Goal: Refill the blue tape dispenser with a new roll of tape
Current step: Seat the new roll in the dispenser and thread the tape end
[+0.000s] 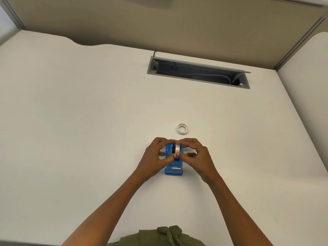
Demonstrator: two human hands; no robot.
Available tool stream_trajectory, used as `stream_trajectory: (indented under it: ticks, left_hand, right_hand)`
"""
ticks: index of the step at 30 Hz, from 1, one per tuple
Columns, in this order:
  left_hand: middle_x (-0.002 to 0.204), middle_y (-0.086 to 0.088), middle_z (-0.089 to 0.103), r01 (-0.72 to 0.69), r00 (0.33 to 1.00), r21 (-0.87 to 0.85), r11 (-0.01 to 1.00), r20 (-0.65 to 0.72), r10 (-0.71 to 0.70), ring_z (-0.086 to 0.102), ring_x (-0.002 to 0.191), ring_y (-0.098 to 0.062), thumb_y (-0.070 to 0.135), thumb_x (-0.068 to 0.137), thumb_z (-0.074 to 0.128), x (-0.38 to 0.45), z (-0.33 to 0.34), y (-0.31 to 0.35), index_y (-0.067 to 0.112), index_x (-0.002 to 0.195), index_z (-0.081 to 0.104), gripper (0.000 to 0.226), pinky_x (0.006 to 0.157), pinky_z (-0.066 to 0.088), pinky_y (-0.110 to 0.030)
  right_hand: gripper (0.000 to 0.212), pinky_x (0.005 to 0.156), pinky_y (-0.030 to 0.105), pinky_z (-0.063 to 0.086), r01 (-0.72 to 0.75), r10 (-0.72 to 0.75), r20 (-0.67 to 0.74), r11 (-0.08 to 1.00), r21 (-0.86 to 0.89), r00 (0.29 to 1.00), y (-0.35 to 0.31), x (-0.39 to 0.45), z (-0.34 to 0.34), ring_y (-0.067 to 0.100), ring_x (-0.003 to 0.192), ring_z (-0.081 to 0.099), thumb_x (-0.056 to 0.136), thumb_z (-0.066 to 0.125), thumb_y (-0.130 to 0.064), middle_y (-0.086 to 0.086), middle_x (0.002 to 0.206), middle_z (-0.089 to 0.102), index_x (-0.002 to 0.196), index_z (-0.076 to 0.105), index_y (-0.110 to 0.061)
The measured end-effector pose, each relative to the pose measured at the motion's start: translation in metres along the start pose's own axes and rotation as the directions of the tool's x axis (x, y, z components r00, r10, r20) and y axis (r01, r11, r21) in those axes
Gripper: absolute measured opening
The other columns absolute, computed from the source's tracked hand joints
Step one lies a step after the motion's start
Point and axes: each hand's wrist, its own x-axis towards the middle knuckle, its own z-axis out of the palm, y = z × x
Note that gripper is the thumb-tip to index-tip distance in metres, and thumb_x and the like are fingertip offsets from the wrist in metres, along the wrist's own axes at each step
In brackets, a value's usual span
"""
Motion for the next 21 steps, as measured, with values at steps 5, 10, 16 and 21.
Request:
stream_trajectory:
  ticks: [5,10,16,21]
  left_hand:
    - [0.115,0.008,0.049,0.017,1.0,-0.006,1.0,0.003,-0.017,0.053,0.101,-0.006,0.022,0.079,0.07,-0.001,0.0,0.0,0.023,0.123,0.054,0.047,0.079,0.046,-0.006]
    - [0.115,0.009,0.049,0.012,1.0,-0.002,1.0,0.003,-0.012,0.052,0.101,-0.005,0.02,0.078,0.071,-0.001,0.0,-0.001,0.024,0.122,0.054,0.047,0.078,0.047,-0.006]
    - [0.113,0.011,0.048,0.016,1.0,-0.004,1.0,0.002,-0.016,0.052,0.099,0.001,0.021,0.078,0.071,-0.001,0.001,-0.001,0.031,0.119,0.052,0.047,0.078,0.044,-0.003]
    - [0.118,0.009,0.05,0.012,1.0,-0.006,1.0,0.002,-0.012,0.053,0.101,-0.002,0.023,0.078,0.071,-0.001,0.003,-0.001,0.035,0.121,0.049,0.049,0.08,0.046,-0.005]
  right_hand:
    - [0.031,0.083,0.025,0.054,-0.072,0.073,-0.005,0.995,0.072,0.997,-0.002,0.003,0.0,0.01,0.105,0.06,0.077,0.075,-0.009,-0.001,0.114,0.062,0.106,0.071,-0.019]
    - [0.025,0.084,0.025,0.052,-0.108,0.11,-0.012,0.985,0.132,0.994,-0.005,0.007,0.001,0.013,0.102,0.062,0.077,0.073,-0.005,0.001,0.111,0.065,0.097,0.073,-0.021]
    - [0.019,0.083,0.025,0.051,-0.146,0.156,-0.035,0.969,0.201,0.987,-0.003,0.01,0.004,0.017,0.099,0.063,0.079,0.072,-0.006,0.007,0.107,0.068,0.097,0.073,-0.011]
    - [0.02,0.076,0.028,0.054,-0.229,0.247,-0.022,0.926,0.3,0.969,-0.004,0.014,0.005,0.017,0.089,0.067,0.08,0.072,-0.006,0.012,0.099,0.073,0.1,0.071,-0.004]
